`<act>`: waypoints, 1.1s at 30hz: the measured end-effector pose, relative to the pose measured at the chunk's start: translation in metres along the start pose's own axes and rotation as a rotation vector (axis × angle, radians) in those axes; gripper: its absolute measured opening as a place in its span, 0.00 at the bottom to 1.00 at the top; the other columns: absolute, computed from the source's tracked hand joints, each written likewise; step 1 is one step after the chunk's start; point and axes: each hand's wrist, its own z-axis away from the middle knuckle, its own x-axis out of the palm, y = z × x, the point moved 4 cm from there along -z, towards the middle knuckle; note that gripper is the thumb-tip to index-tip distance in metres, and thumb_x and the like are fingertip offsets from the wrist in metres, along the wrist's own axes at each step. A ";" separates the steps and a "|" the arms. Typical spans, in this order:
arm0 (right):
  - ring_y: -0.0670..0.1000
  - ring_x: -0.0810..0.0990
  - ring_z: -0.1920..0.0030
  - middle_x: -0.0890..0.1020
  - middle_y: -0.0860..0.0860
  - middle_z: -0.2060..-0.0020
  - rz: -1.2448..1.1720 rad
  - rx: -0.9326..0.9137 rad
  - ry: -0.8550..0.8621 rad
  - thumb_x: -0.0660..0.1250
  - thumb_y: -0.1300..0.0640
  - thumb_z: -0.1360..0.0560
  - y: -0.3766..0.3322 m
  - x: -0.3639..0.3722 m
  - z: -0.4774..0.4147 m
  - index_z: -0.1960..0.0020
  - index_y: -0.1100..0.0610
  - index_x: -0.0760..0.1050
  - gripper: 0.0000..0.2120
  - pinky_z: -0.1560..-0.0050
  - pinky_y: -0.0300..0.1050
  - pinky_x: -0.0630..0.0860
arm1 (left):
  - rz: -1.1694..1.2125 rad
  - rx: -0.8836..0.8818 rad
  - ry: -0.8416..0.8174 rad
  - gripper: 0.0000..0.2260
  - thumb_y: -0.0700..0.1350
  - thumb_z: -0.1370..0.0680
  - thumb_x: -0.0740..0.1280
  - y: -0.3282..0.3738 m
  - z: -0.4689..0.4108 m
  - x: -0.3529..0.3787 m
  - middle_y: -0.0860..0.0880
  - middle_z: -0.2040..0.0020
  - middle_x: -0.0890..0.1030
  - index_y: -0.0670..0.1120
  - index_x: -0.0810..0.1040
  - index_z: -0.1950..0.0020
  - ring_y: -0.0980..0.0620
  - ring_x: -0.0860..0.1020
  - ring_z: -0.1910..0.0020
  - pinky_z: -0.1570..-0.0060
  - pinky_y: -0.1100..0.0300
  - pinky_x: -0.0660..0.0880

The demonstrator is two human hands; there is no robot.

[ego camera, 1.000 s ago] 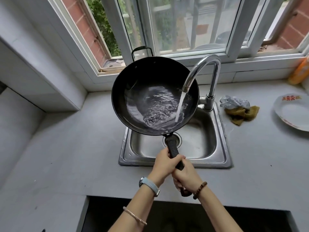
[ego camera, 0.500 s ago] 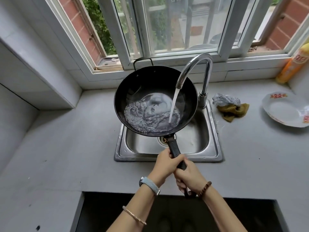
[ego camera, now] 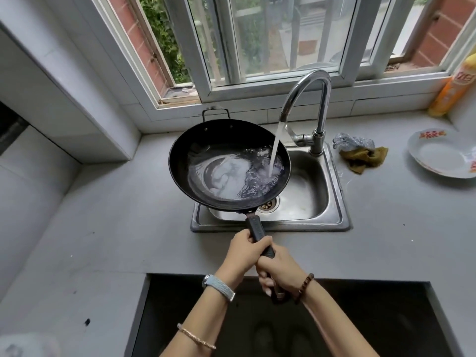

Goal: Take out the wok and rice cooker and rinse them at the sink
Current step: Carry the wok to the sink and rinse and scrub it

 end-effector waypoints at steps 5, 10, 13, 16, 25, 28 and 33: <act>0.48 0.65 0.82 0.68 0.52 0.77 -0.001 0.010 0.014 0.54 0.71 0.27 -0.002 0.010 0.008 0.54 0.58 0.68 0.10 0.79 0.40 0.70 | 0.006 -0.004 -0.022 0.08 0.47 0.27 0.73 -0.002 0.009 -0.008 0.53 0.70 0.77 0.45 0.77 0.62 0.56 0.75 0.69 0.66 0.63 0.71; 0.48 0.65 0.82 0.68 0.52 0.78 -0.047 0.038 0.038 0.55 0.71 0.26 -0.007 0.005 0.020 0.61 0.60 0.67 0.09 0.80 0.39 0.70 | -0.005 -0.021 -0.065 0.12 0.47 0.27 0.72 0.006 0.015 0.002 0.57 0.78 0.71 0.47 0.73 0.67 0.59 0.68 0.74 0.72 0.65 0.64; 0.47 0.65 0.82 0.68 0.52 0.78 -0.107 0.061 0.043 0.55 0.71 0.26 -0.008 0.004 0.027 0.63 0.61 0.66 0.10 0.80 0.39 0.69 | -0.043 -0.032 -0.085 0.15 0.47 0.27 0.72 0.011 0.018 0.007 0.56 0.80 0.69 0.48 0.71 0.70 0.58 0.67 0.75 0.72 0.63 0.63; 0.47 0.64 0.82 0.68 0.52 0.78 -0.199 0.085 0.041 0.55 0.71 0.25 -0.007 0.004 0.033 0.64 0.61 0.65 0.11 0.80 0.39 0.69 | -0.048 -0.051 -0.098 0.14 0.47 0.27 0.72 0.014 0.025 0.010 0.56 0.77 0.72 0.48 0.73 0.70 0.58 0.69 0.74 0.72 0.64 0.65; 0.44 0.62 0.83 0.65 0.50 0.78 -0.409 0.099 -0.020 0.54 0.68 0.23 -0.007 0.022 0.036 0.61 0.60 0.66 0.10 0.82 0.36 0.66 | -0.057 -0.138 -0.065 0.09 0.45 0.28 0.70 0.024 0.040 -0.003 0.50 0.71 0.74 0.45 0.74 0.67 0.54 0.71 0.74 0.72 0.64 0.67; 0.43 0.61 0.84 0.64 0.49 0.78 -0.501 0.072 -0.065 0.54 0.67 0.22 -0.011 0.033 0.035 0.54 0.61 0.67 0.06 0.83 0.34 0.65 | -0.079 -0.141 -0.020 0.12 0.45 0.29 0.70 0.029 0.043 -0.013 0.53 0.77 0.71 0.46 0.72 0.69 0.56 0.70 0.77 0.75 0.65 0.66; 0.41 0.60 0.87 0.62 0.46 0.81 -0.774 0.101 -0.104 0.54 0.63 0.20 -0.018 0.053 0.032 0.65 0.57 0.71 0.17 0.86 0.32 0.59 | 0.010 -0.166 -0.011 0.10 0.37 0.28 0.67 0.043 0.050 -0.026 0.51 0.78 0.75 0.42 0.74 0.70 0.57 0.71 0.81 0.81 0.69 0.65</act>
